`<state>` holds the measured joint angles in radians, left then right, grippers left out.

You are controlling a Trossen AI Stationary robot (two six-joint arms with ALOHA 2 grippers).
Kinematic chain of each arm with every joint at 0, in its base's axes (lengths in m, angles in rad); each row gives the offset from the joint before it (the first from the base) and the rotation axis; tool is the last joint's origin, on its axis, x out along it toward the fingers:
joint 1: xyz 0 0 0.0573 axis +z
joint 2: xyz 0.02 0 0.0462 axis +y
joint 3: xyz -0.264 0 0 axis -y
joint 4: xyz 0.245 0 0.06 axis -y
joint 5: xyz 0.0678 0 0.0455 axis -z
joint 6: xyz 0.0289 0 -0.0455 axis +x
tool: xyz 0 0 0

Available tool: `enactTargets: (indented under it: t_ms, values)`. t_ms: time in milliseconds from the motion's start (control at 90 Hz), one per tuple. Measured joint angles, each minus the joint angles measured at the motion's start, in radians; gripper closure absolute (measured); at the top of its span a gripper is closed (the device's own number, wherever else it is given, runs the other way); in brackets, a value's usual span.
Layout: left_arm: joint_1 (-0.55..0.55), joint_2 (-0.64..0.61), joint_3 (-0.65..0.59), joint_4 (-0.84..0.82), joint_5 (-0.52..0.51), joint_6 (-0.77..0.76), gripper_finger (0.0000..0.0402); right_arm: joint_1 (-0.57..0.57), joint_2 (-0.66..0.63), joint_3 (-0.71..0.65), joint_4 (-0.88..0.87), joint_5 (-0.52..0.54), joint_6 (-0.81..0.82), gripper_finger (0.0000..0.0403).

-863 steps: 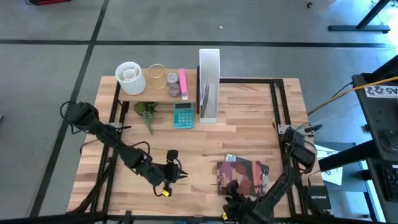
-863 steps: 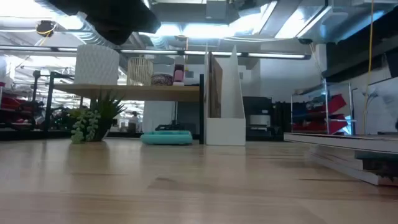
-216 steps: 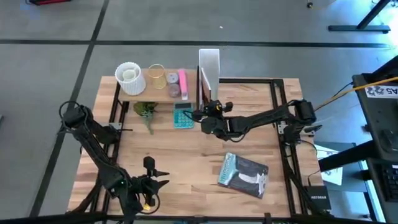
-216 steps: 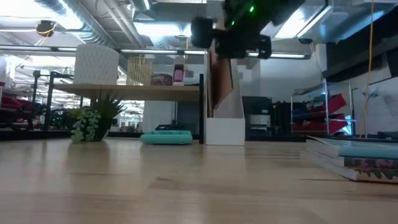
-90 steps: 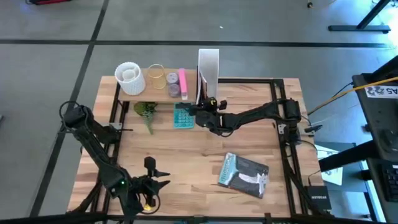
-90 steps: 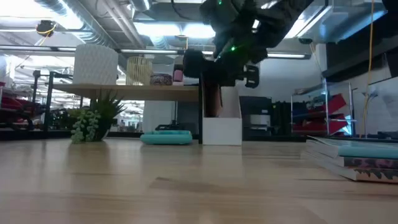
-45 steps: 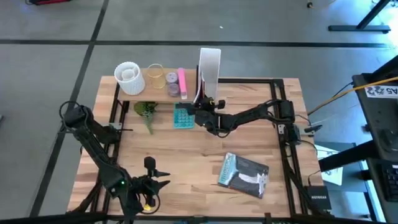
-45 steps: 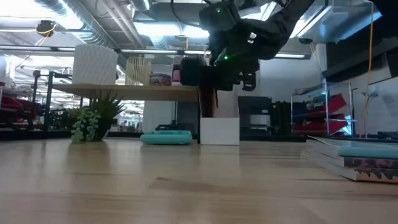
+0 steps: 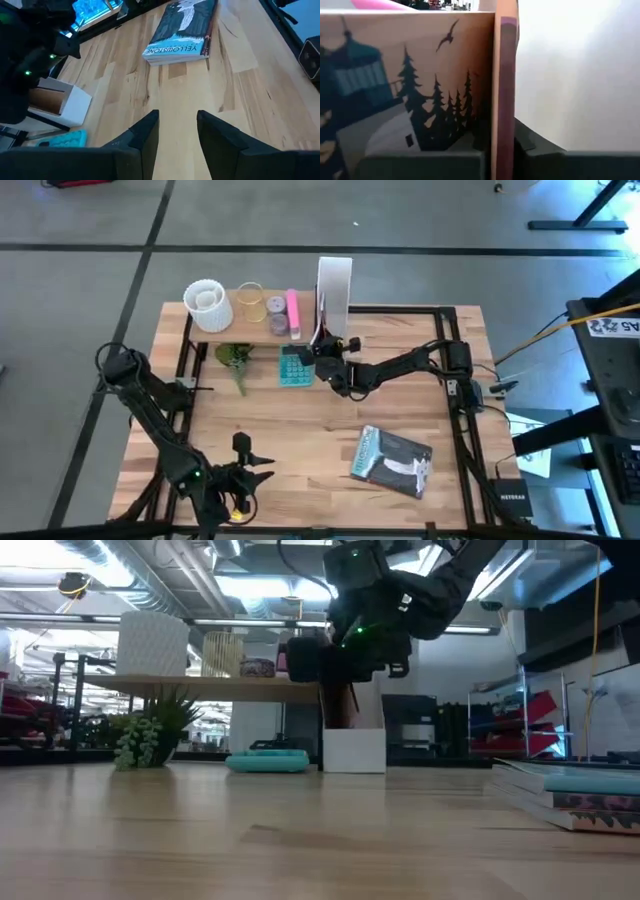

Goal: Stock shelves
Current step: Put the purple book into the white bookshelf

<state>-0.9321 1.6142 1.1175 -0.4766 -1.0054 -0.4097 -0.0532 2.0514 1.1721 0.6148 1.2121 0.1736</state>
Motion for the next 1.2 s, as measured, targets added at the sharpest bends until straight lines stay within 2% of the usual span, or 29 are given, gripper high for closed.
enactTargets:
  t_ms: [111, 233, 344, 1011, 1200]
  values:
    - [0.000, 0.000, 0.000, -0.001, 0.000, -0.001, 0.0284, 0.006, 0.000, 0.000, 0.080, -0.003, -0.104, 0.0392]
    - [0.000, 0.000, 0.000, -0.001, 0.000, -0.001, 0.0284, 0.024, 0.000, 0.000, 0.112, 0.027, -0.148, 0.0394]
    - [0.000, 0.000, 0.000, -0.002, 0.000, -0.001, 0.0284, 0.036, -0.001, 0.002, 0.123, 0.076, -0.155, 0.0394]
    - [0.000, 0.000, 0.000, -0.002, 0.000, -0.010, 0.0284, 0.054, -0.002, 0.003, 0.145, 0.081, -0.125, 0.0375]
    - [0.000, 0.000, 0.000, -0.002, 0.000, -0.010, 0.0284, 0.066, -0.002, 0.003, 0.174, 0.077, -0.211, 0.0375]
